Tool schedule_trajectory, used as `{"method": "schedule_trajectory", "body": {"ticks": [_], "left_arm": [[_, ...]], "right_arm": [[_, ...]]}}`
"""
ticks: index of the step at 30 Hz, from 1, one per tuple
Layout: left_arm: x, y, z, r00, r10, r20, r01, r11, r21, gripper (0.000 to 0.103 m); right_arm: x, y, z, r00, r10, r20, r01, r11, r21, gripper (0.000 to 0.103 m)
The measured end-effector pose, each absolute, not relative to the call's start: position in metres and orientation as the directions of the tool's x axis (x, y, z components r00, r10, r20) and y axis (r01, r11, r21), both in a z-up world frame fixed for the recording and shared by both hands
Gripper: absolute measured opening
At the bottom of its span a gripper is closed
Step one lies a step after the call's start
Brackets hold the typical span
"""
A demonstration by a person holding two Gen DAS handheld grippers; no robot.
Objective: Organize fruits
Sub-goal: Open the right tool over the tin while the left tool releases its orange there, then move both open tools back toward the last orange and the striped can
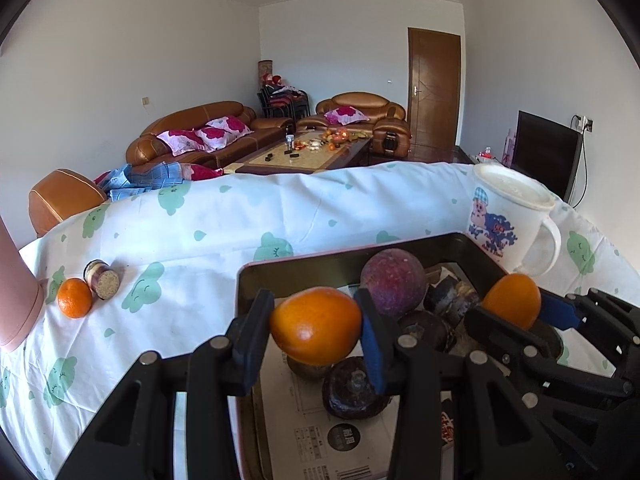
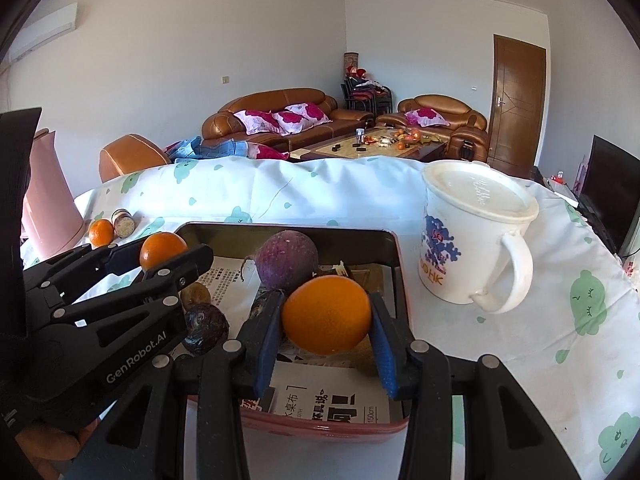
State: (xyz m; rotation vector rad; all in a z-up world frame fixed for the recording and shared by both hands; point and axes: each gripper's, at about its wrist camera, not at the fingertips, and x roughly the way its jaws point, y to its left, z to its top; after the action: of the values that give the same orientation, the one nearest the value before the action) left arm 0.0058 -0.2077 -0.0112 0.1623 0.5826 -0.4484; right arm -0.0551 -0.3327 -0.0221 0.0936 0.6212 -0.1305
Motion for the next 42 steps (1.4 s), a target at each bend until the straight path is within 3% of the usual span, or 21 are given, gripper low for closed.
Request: {"method": "schedule_trajectory", "body": {"ticks": [3, 6, 8, 12, 17, 22, 26, 34, 42], "left_arm": [[0.007, -0.208, -0.012, 0.738, -0.362, -0.569, 0.453, 0.891, 0.021, 0.046], [0.005, -0.206, -0.01, 0.756, -0.345, -0.556, 0.433, 0.901, 0.03, 0.056], [0.004, -0.203, -0.009, 0.768, -0.334, -0.547, 0.415, 0.909, 0.028, 0.07], [-0.001, -0.195, -0.005, 0.795, -0.326, -0.511, 0.384, 0.923, 0.008, 0.082], [-0.004, -0.186, 0.002, 0.829, -0.312, -0.464, 0.341, 0.94, -0.024, 0.103], [-0.01, -0.178, 0.01, 0.855, -0.321, -0.406, 0.33, 0.943, -0.05, 0.103], [-0.019, -0.171, 0.016, 0.907, -0.258, -0.333, 0.275, 0.961, 0.005, 0.103], [-0.035, -0.15, 0.016, 0.96, -0.171, -0.223, 0.196, 0.976, 0.098, 0.103], [-0.038, -0.126, 0.015, 0.964, -0.147, -0.221, 0.183, 0.971, 0.154, 0.103]], "right_arm": [[-0.052, -0.331, -0.024, 0.795, -0.082, -0.6, 0.141, 0.989, 0.052, 0.044], [-0.053, -0.334, -0.024, 0.793, -0.086, -0.603, 0.161, 0.984, 0.072, 0.048], [-0.054, -0.338, -0.024, 0.796, -0.081, -0.6, 0.173, 0.98, 0.097, 0.051], [-0.059, -0.346, -0.019, 0.815, -0.052, -0.577, 0.177, 0.971, 0.163, 0.055], [-0.077, -0.355, -0.004, 0.878, -0.122, -0.464, 0.226, 0.958, 0.176, 0.074], [-0.107, -0.347, 0.018, 0.937, -0.276, -0.215, 0.305, 0.945, 0.116, 0.092], [-0.12, -0.339, 0.025, 0.922, -0.377, -0.093, 0.383, 0.922, 0.063, 0.097], [-0.122, -0.326, 0.026, 0.91, -0.414, -0.04, 0.415, 0.909, 0.032, 0.099], [-0.129, -0.321, 0.025, 0.895, -0.445, -0.033, 0.446, 0.893, 0.062, 0.099]]}}
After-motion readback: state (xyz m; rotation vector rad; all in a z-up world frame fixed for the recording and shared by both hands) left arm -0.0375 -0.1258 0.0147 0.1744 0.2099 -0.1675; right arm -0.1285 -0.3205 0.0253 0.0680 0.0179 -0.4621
